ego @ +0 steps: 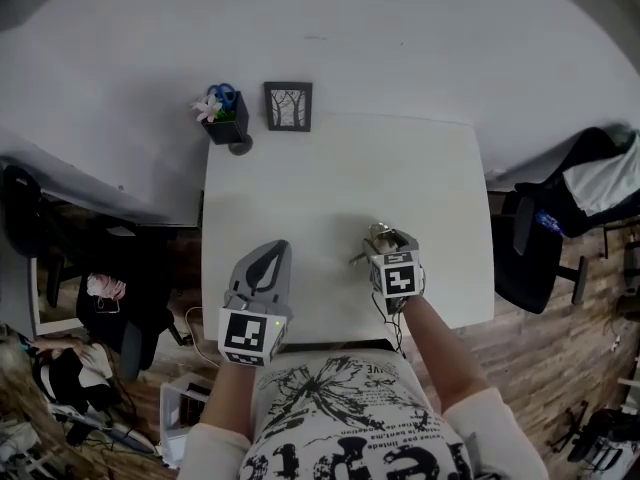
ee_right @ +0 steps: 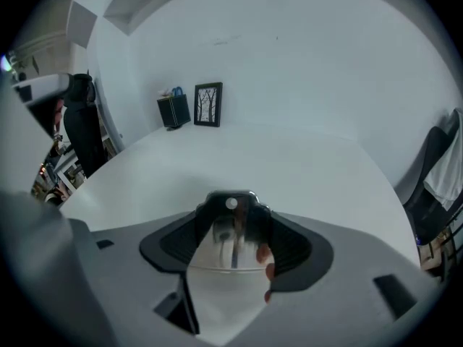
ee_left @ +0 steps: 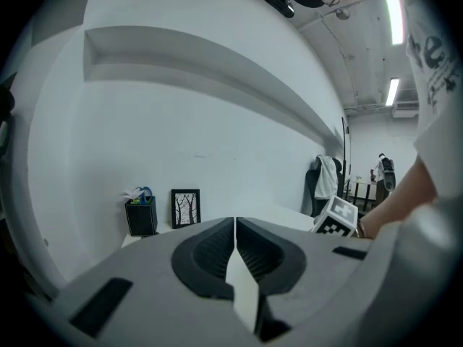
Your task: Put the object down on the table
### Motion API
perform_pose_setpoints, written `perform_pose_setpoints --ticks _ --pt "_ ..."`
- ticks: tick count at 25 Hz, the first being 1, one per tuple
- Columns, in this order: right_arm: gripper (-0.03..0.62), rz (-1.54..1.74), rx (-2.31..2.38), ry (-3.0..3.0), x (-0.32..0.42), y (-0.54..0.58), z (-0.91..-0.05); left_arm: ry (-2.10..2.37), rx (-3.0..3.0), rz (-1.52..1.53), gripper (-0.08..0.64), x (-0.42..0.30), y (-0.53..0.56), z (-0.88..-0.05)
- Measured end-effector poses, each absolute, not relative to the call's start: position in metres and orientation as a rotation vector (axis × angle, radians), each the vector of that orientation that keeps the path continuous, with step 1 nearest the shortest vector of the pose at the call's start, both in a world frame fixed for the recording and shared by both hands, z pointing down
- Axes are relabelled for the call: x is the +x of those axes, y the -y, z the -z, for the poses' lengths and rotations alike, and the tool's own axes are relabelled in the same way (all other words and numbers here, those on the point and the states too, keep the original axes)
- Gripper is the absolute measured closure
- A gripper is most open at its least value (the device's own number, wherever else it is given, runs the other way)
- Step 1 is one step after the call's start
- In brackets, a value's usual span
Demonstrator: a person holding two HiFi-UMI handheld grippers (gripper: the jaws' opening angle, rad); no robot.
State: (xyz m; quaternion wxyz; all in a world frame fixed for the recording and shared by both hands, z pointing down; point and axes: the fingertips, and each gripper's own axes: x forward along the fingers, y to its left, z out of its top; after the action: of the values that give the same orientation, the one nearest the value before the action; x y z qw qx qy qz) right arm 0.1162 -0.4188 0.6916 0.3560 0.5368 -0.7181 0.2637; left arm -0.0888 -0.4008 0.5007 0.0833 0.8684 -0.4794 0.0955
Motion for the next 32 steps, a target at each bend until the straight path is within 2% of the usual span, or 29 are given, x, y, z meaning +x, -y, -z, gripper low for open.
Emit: perform_pose_setpoints --ticks 9,15,17,20,30,32 --pt "0.31 -0.76 1.339 1.782 0.113 0.433 -0.71 1.4 2.593 -0.309 0.548 -0.089 0.416 -0.518" --pt "0.274 -0.785 1.305 1.758 0.115 0.433 -0.715 1.391 2.566 -0.333 0.548 -0.091 0.415 -0.526" --pt "0.253 -0.774 1.317 1.777 0.115 0.434 -0.708 1.387 2.561 -0.338 0.548 -0.09 0.414 -0.526" --pt "0.258 -0.763 1.363 1.864 0.111 0.433 -0.678 1.397 2.591 -0.362 0.548 -0.086 0.412 -0.522" --pt "0.548 -0.519 1.557 2.233 0.113 0.426 -0.537 1.458 2.611 -0.339 0.548 -0.063 0.399 -0.473" --pt "0.58 -0.455 1.577 2.283 0.118 0.422 -0.511 1.465 2.609 -0.322 0.548 -0.056 0.393 -0.458"
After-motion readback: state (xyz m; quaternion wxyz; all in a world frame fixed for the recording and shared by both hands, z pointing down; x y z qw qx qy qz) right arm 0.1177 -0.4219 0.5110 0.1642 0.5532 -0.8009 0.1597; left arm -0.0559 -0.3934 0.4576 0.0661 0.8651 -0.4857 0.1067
